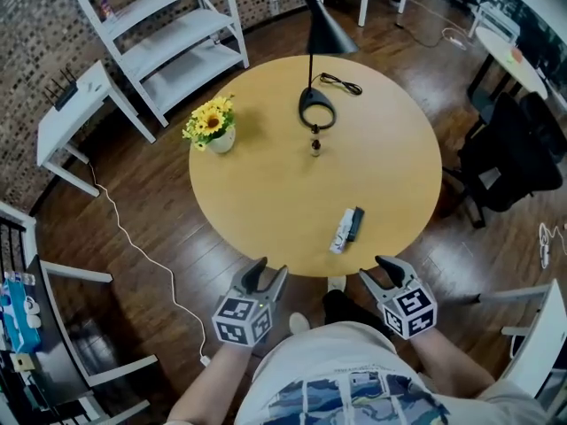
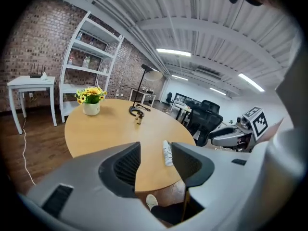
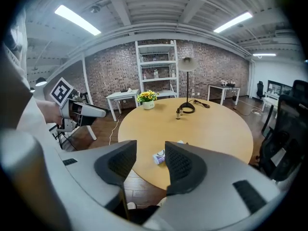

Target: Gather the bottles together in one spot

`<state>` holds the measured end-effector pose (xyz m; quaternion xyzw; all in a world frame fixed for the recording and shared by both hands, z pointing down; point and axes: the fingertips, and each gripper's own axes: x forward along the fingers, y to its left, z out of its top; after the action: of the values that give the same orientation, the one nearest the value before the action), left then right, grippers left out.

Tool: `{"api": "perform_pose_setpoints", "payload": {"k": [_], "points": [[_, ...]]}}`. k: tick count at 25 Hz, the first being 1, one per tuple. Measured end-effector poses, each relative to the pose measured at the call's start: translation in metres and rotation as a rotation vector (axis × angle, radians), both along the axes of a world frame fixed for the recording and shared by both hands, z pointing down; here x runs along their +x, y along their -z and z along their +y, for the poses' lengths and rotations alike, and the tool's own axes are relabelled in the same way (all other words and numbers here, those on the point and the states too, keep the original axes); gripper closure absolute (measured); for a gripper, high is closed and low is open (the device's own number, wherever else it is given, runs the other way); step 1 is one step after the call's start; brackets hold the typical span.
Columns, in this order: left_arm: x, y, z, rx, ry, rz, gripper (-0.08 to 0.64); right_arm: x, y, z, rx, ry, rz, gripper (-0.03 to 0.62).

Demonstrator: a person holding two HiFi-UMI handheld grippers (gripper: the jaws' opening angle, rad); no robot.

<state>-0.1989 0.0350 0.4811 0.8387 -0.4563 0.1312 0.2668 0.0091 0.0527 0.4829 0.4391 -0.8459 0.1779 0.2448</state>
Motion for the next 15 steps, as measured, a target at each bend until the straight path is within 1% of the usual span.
{"api": "perform_pose_setpoints", "payload": {"k": [8, 15], "points": [[-0.028, 0.006, 0.055, 0.001, 0.009, 0.014, 0.371, -0.014, -0.001, 0.061, 0.003, -0.038, 0.026, 0.38], [-0.029, 0.004, 0.088, -0.014, -0.029, 0.016, 0.371, -0.015, 0.002, 0.089, 0.008, -0.064, 0.05, 0.38]]}}
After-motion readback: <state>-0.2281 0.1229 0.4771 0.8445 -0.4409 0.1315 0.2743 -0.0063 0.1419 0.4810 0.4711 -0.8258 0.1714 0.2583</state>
